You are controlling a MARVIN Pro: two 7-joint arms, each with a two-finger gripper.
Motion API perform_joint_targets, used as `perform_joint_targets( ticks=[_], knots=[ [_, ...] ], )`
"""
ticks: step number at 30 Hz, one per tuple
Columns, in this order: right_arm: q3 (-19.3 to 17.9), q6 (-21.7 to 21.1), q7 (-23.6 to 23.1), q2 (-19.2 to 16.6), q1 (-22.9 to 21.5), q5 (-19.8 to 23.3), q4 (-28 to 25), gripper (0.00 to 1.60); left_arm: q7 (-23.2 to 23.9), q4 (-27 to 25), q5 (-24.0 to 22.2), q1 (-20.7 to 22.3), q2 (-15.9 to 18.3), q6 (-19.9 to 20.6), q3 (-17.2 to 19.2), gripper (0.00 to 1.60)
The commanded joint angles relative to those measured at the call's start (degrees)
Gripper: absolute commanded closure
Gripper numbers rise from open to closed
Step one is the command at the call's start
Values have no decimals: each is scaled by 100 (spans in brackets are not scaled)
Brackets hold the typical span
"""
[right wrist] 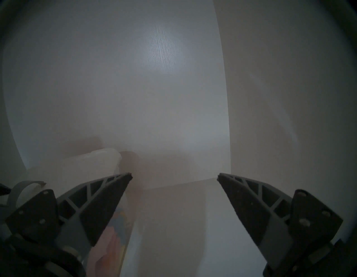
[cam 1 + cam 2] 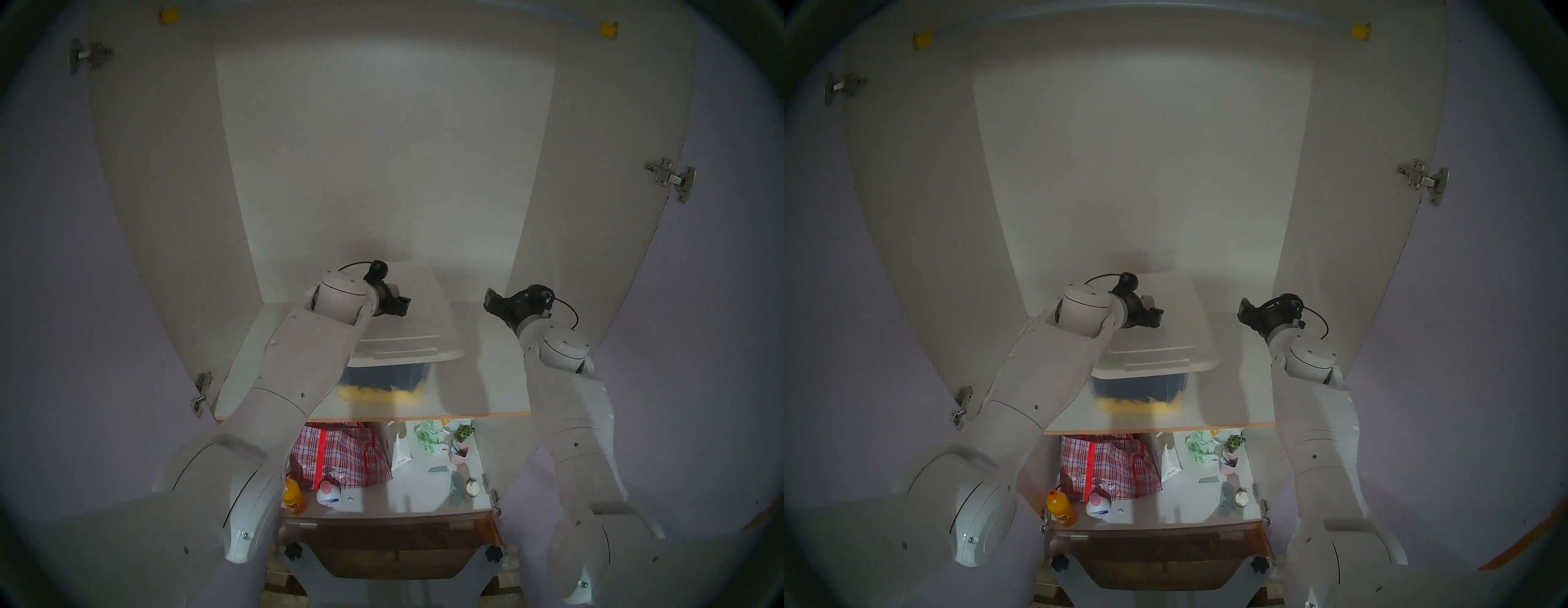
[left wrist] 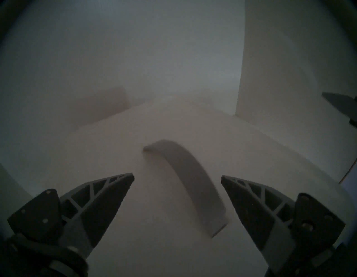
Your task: Take socks out of the storage bin, place them on top of the cabinet, and put the lid back on the bin
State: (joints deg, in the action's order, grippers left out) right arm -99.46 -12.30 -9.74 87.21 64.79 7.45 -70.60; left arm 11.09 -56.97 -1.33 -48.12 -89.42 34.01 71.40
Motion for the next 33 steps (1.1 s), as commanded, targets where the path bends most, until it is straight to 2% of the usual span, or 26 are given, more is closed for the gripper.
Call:
perform_joint_targets(
  ticks=[1, 10, 11, 12, 13, 23, 24, 26, 28, 31, 33],
  knots=[
    [15, 77, -14, 12, -146, 12, -137, 0, 28, -20, -100, 408, -263, -333, 53, 0],
    [14, 95, -15, 14, -144, 13, -141, 0, -44, 584, -46, 644, -357, -524, -35, 2],
    [14, 97, -15, 15, -144, 13, -141, 0, 1, 665, -49, 666, -348, -556, -52, 85],
    [14, 97, -15, 15, -143, 13, -141, 0, -39, 726, -46, 674, -358, -604, -54, 96],
    [14, 98, -15, 15, -143, 13, -141, 0, 33, 785, -37, 705, -324, -593, -91, 160],
    [14, 97, -15, 15, -143, 13, -141, 0, 78, 847, -17, 764, -143, -597, -141, 160],
    [14, 97, -15, 15, -143, 13, -141, 0, 87, 844, -29, 765, -135, -593, -131, 157],
    [14, 98, -15, 15, -143, 13, -141, 0, 98, 860, -44, 768, -127, -574, -118, 141],
    [14, 99, -15, 15, -143, 13, -141, 0, 271, 934, -318, 700, -150, -718, 114, 127],
    [13, 105, -16, 16, -143, 13, -141, 0, 312, 1175, -259, 698, -113, -1009, 116, 131],
    [13, 104, -16, 16, -143, 13, -141, 0, 482, 1354, -260, 745, -28, -1213, 94, 124]
  ],
)
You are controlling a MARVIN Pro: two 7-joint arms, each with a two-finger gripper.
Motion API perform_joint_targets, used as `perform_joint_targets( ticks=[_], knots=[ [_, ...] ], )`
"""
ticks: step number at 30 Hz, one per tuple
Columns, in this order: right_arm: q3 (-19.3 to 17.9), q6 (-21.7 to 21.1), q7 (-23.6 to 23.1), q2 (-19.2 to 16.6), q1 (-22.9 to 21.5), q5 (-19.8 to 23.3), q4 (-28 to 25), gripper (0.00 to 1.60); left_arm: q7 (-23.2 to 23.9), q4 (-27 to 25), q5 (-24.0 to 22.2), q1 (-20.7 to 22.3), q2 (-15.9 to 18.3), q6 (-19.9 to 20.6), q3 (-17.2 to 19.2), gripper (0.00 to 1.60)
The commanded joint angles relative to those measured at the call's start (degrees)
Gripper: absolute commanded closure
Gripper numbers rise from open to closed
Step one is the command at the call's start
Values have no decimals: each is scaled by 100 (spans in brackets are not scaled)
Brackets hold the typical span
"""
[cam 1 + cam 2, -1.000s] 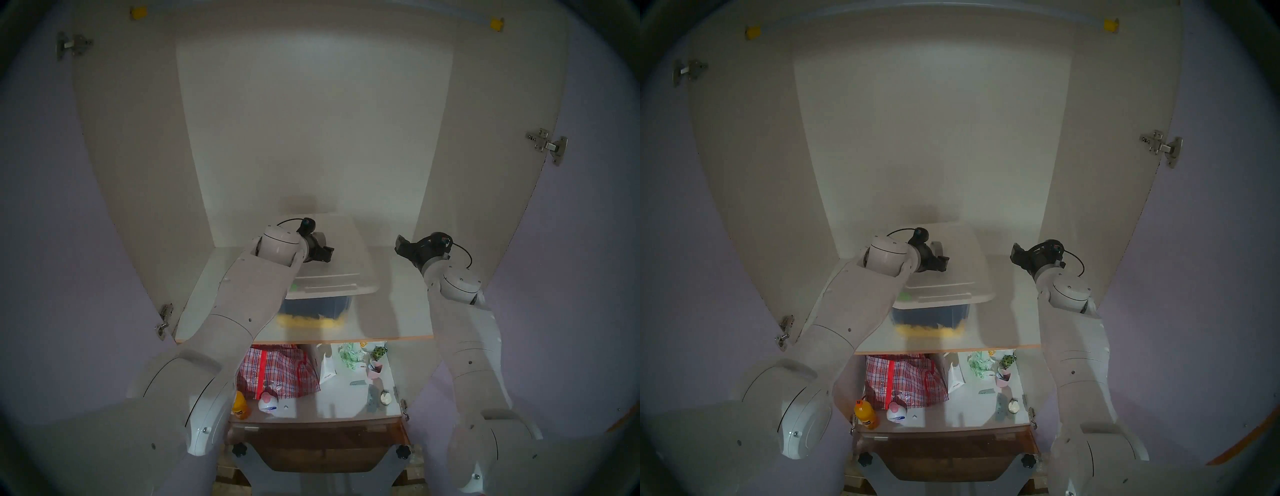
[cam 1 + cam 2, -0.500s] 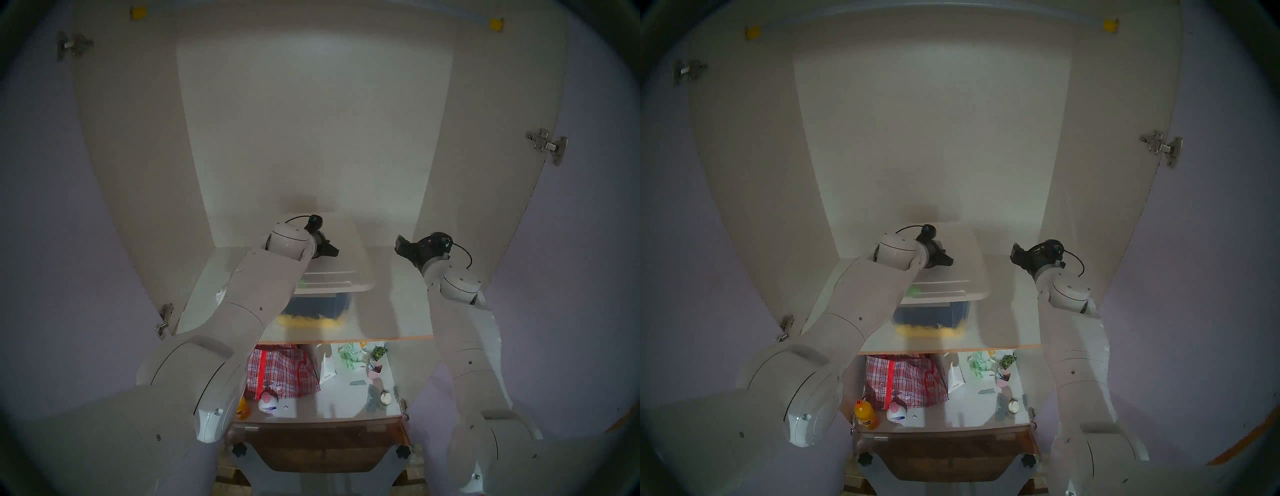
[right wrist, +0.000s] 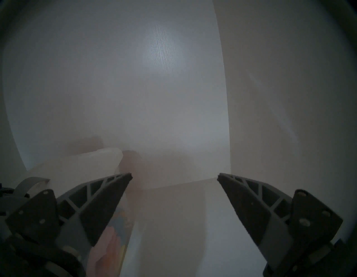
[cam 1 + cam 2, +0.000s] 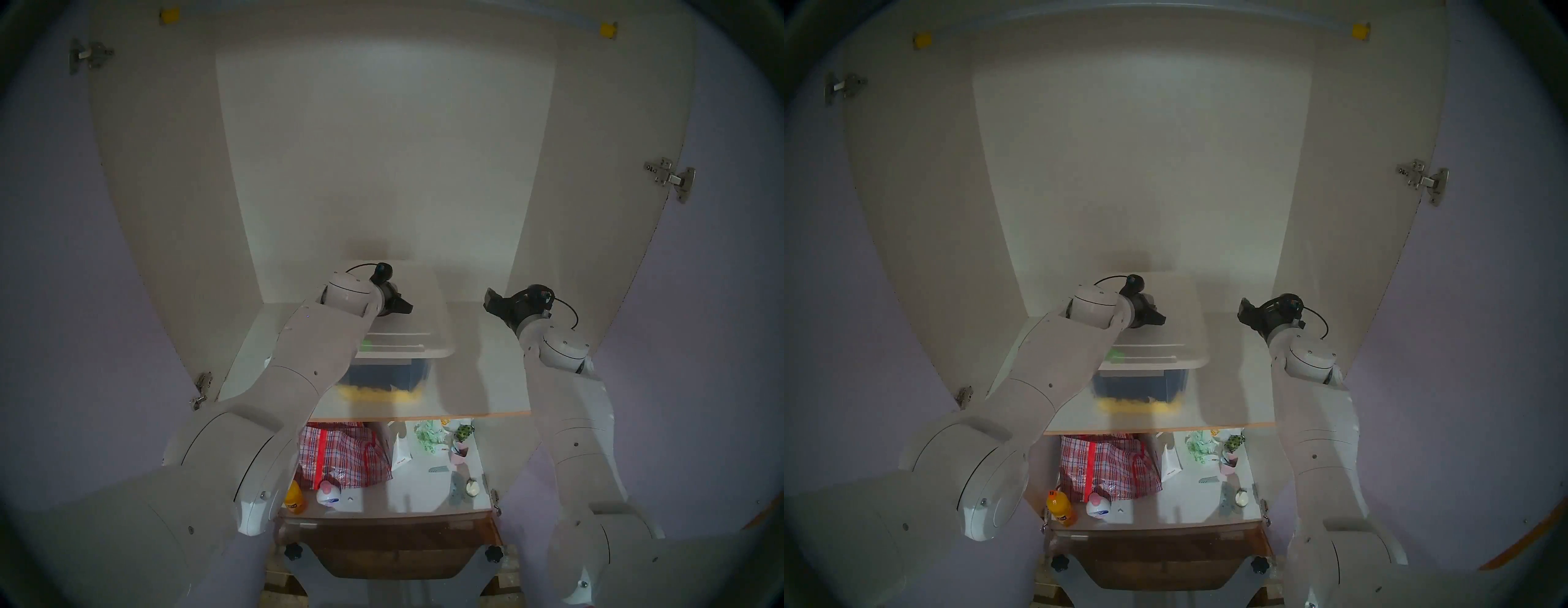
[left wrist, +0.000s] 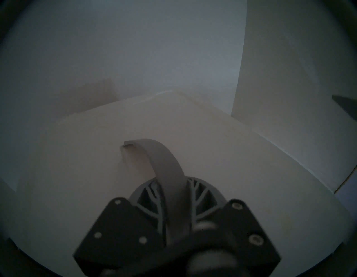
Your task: Take socks out of the storage bin, place them on top of the cabinet, and put the lid back on the bin
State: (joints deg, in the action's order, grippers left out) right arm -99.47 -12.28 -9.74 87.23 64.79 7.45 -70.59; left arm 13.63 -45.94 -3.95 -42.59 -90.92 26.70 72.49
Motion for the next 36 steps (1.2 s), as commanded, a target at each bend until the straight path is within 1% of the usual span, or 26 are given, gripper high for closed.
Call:
perform_joint_targets(
  ticks=[1, 2, 3, 4, 5, 7, 8, 9, 12, 17, 18, 25, 28, 31, 33, 35, 36],
  knots=[
    [14, 101, -15, 14, -143, 12, -142, 0, 331, 335, 34, 227, 170, -589, -56, 128],
    [14, 101, -15, 14, -143, 12, -142, 0, 443, 417, 9, 271, 200, -690, -63, 129],
    [14, 100, -15, 13, -143, 12, -142, 0, 460, 465, 48, 317, 228, -743, -113, 131],
    [14, 98, -15, 13, -143, 12, -142, 0, 598, 528, 103, 385, 285, -854, -193, 131],
    [14, 97, -15, 13, -143, 12, -142, 0, 623, 550, 134, 433, 310, -809, -239, 131],
    [14, 98, -15, 13, -143, 12, -142, 0, 715, 675, 164, 555, 362, -853, -371, 121],
    [14, 98, -15, 13, -143, 12, -142, 0, 694, 747, 153, 623, 360, -793, -361, 118],
    [14, 98, -15, 13, -143, 12, -142, 0, 714, 814, 180, 681, 392, -827, -449, 109],
    [13, 102, -15, 14, -143, 12, -142, 0, 811, 1002, 172, 817, 436, -854, -527, 105],
    [13, 100, -15, 14, -143, 12, -142, 0, 892, 1148, 171, 951, 479, -890, -562, 100],
    [13, 101, -15, 14, -143, 12, -142, 0, 876, 1252, 141, 989, 449, -841, -535, 100],
    [13, 105, -16, 14, -142, 12, -142, 0, 941, 1870, 61, 1168, 292, -1119, -506, 96],
    [13, 105, -16, 14, -142, 12, -142, 0, 954, 1814, 52, 1159, 285, -1154, -504, 93],
    [13, 101, -16, 14, -143, 12, -142, 0, 882, 1569, 140, 1122, 337, -1194, -572, 87],
    [13, 95, -15, 13, -143, 12, -141, 0, 880, 1335, 142, 1104, 374, -1201, -570, 88],
    [13, 96, -16, 14, -143, 12, -141, 0, 840, 1037, 187, 1023, 423, -1067, -596, 114],
    [13, 97, -16, 14, -143, 12, -142, 0, 796, 876, 204, 953, 446, -1023, -599, 133]
  ],
)
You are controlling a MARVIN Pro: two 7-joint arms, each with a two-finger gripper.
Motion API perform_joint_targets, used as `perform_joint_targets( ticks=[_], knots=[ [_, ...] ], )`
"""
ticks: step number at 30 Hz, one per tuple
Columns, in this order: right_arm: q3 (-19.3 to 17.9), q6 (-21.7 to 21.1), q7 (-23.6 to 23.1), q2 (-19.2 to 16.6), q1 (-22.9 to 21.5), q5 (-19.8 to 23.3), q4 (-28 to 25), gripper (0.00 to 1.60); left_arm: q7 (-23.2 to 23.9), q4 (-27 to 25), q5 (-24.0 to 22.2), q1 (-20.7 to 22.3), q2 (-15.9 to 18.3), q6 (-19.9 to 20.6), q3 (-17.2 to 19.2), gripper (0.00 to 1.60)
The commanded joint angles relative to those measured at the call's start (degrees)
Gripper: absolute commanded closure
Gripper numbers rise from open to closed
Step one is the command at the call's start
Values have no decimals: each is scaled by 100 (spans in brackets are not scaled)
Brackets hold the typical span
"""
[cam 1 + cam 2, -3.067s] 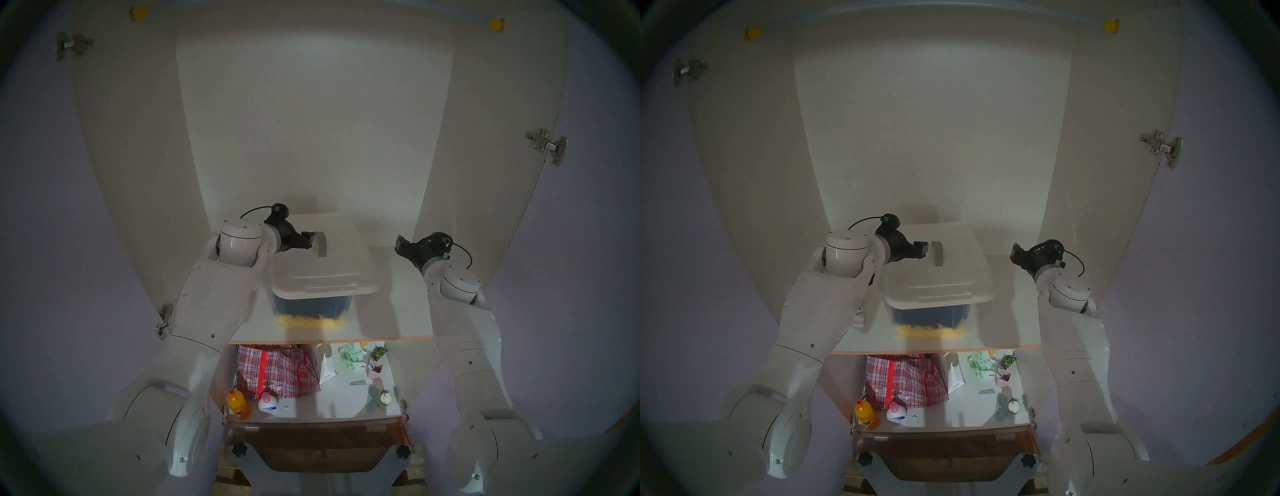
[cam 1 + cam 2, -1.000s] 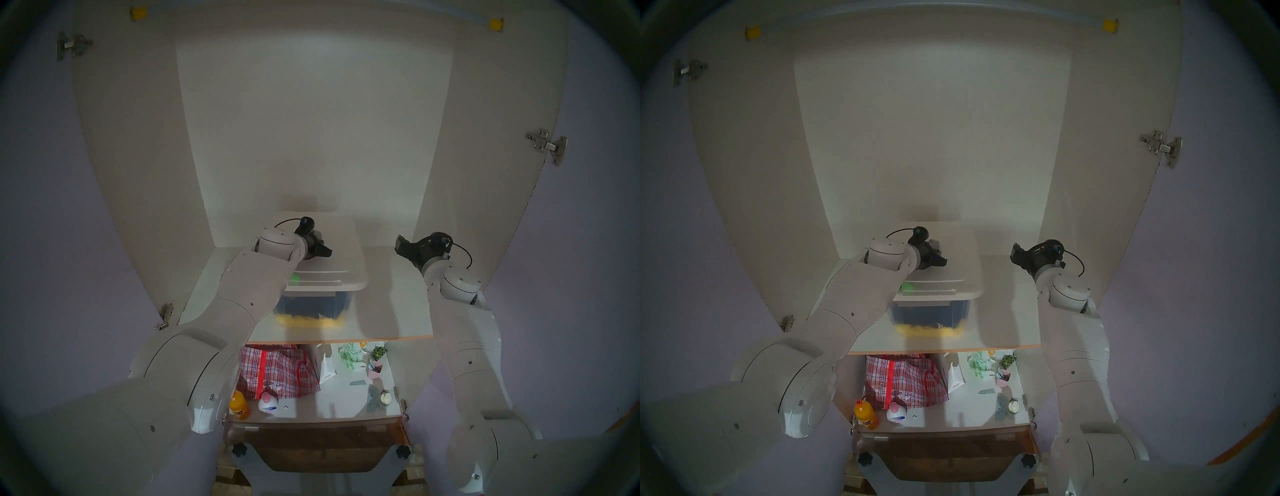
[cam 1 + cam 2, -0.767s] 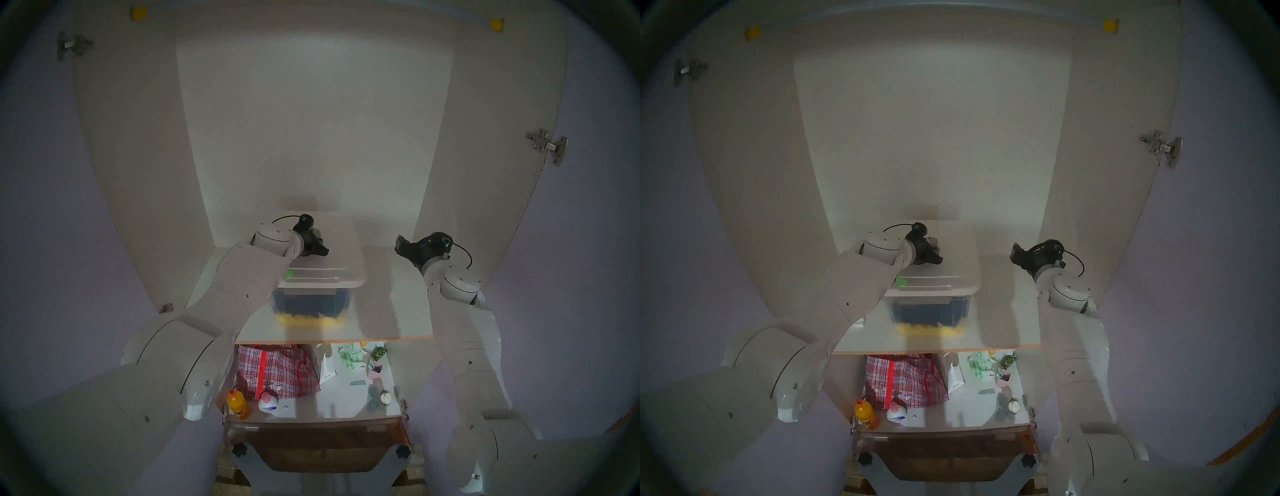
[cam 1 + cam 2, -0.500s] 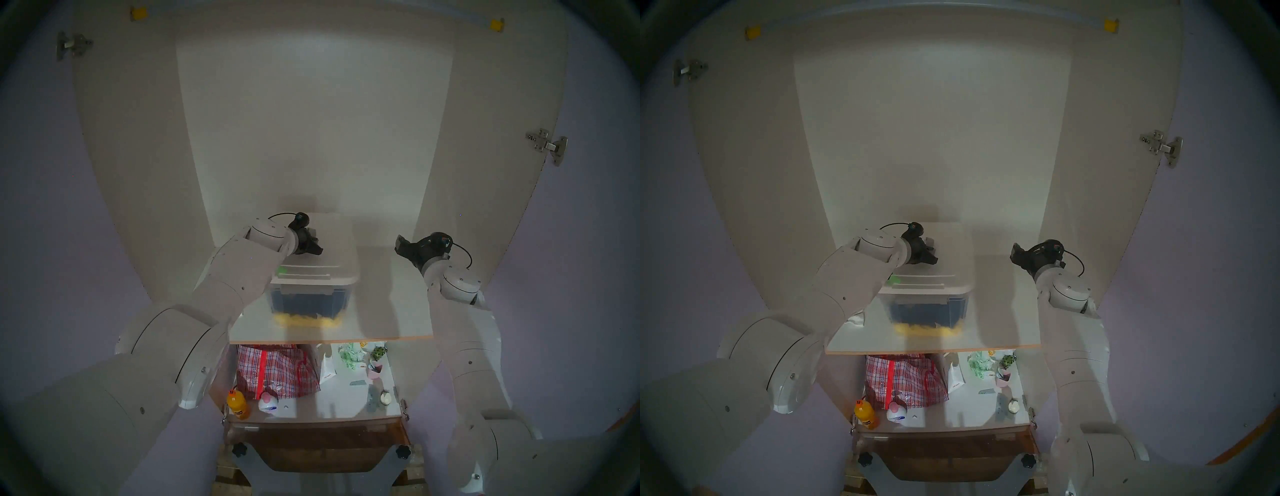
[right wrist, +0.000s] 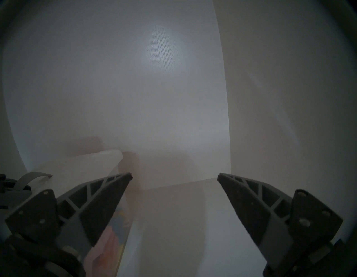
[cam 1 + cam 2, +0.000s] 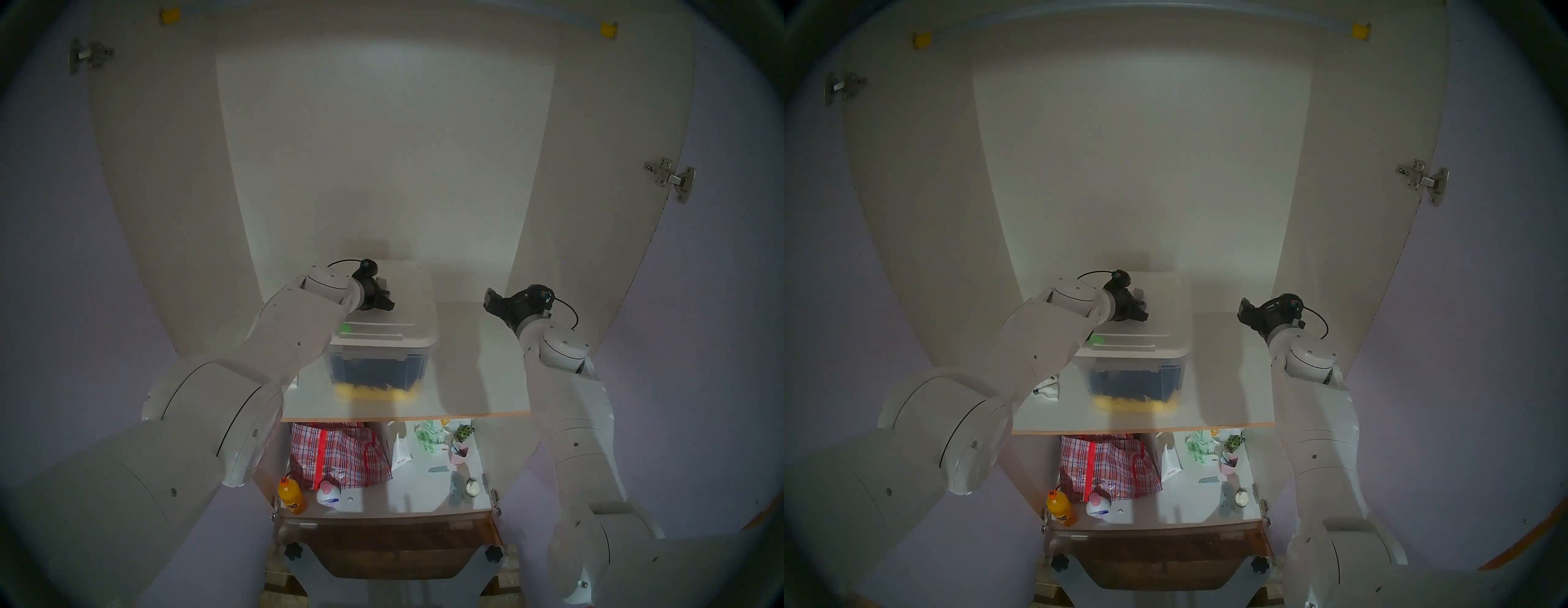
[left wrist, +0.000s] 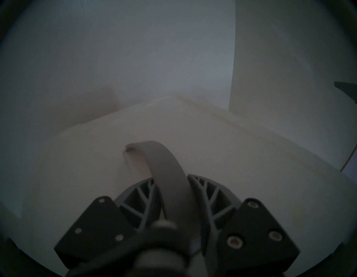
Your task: Take socks out of the storage bin, place them on top of the cabinet, and put the lid back on the bin
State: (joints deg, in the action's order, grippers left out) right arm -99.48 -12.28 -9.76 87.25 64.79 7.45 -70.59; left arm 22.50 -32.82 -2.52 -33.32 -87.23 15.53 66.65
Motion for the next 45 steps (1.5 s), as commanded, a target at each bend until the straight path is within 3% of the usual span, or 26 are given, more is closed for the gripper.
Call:
perform_joint_targets(
  ticks=[1, 2, 5, 7, 13, 35, 45],
  knots=[
    [14, 99, -15, 12, -143, 12, -142, 0, -61, -635, 51, -66, 109, 144, -5, 133],
    [14, 100, -15, 12, -143, 12, -142, 0, -83, -810, 67, -144, 133, 211, -10, 152],
    [14, 104, -15, 13, -143, 12, -142, 0, -116, -1179, 94, -324, 193, 358, -5, 159],
    [14, 105, -15, 13, -143, 12, -142, 0, -116, -1135, 122, -339, 197, 436, -8, 152],
    [14, 97, -15, 12, -143, 12, -142, 0, -178, -629, 102, -194, 88, 146, 49, 160],
    [15, 77, -14, 10, -146, 11, -137, 0, -191, -231, 30, 385, -195, -157, 184, 160],
    [14, 81, -14, 10, -146, 11, -138, 0, -719, 311, -179, 560, -478, -353, 743, 160]
  ],
)
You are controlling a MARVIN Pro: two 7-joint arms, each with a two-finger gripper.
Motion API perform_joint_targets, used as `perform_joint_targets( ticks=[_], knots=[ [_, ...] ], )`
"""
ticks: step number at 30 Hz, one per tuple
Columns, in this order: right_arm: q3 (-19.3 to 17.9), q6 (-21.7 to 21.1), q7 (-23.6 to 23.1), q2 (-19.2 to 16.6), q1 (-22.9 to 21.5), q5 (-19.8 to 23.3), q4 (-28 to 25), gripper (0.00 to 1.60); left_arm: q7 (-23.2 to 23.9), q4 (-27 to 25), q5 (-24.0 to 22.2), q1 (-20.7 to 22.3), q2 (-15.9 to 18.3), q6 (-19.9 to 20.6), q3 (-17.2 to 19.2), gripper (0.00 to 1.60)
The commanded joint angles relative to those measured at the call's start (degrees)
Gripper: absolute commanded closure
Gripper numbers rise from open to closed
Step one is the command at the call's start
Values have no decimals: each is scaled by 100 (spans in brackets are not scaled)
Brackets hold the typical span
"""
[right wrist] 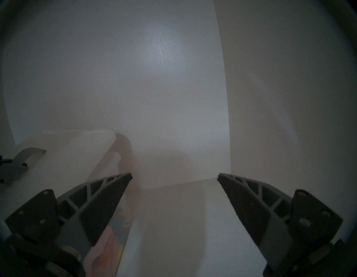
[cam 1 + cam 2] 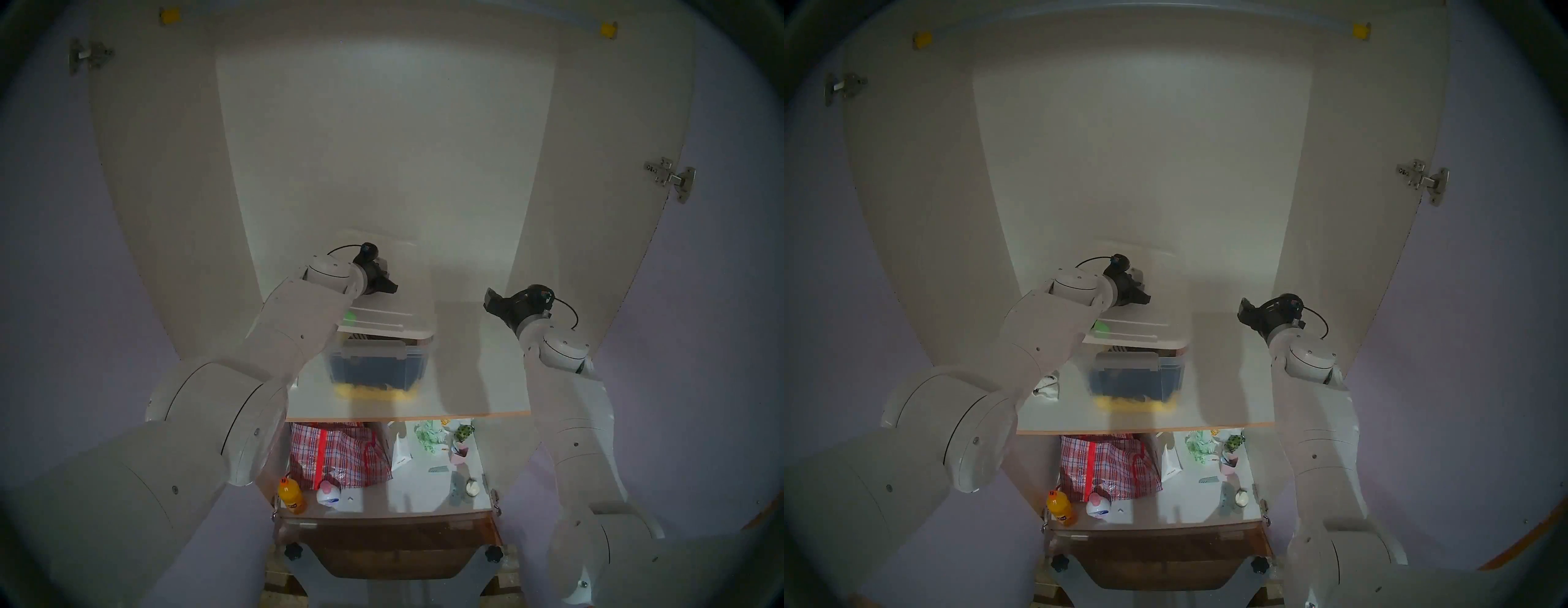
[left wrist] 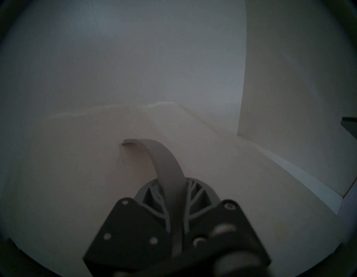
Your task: Take socks out of the storage bin, place them on top of the cabinet, and put the lid back on the bin
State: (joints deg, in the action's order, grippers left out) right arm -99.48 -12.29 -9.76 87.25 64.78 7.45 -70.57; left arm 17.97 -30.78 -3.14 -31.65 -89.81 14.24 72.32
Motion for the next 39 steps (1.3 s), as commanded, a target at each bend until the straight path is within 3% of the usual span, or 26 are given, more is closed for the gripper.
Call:
perform_joint_targets(
  ticks=[1, 6, 10, 14, 22, 28, 39],
  knots=[
    [15, 82, -14, 10, -145, 11, -140, 0, -270, 180, -127, 422, -223, -267, 209, 160],
    [15, 82, -14, 10, -145, 11, -140, 0, -153, 748, -26, 671, -237, -302, 140, 160],
    [15, 81, -14, 10, -145, 11, -139, 0, -23, 1519, 91, 931, -304, -357, -75, 160],
    [15, 81, -14, 10, -145, 11, -139, 0, 305, 1793, 187, 1045, -247, -559, -320, 160],
    [15, 82, -14, 10, -145, 11, -139, 0, 191, 1914, 209, 1086, -328, -893, -488, 160],
    [15, 81, -14, 10, -145, 11, -139, 0, 127, 2069, 181, 1109, -449, -740, -460, 160],
    [15, 68, -13, 8, -147, 10, -133, 0, 193, 2022, 177, 1340, -324, -792, -338, 160]
  ],
)
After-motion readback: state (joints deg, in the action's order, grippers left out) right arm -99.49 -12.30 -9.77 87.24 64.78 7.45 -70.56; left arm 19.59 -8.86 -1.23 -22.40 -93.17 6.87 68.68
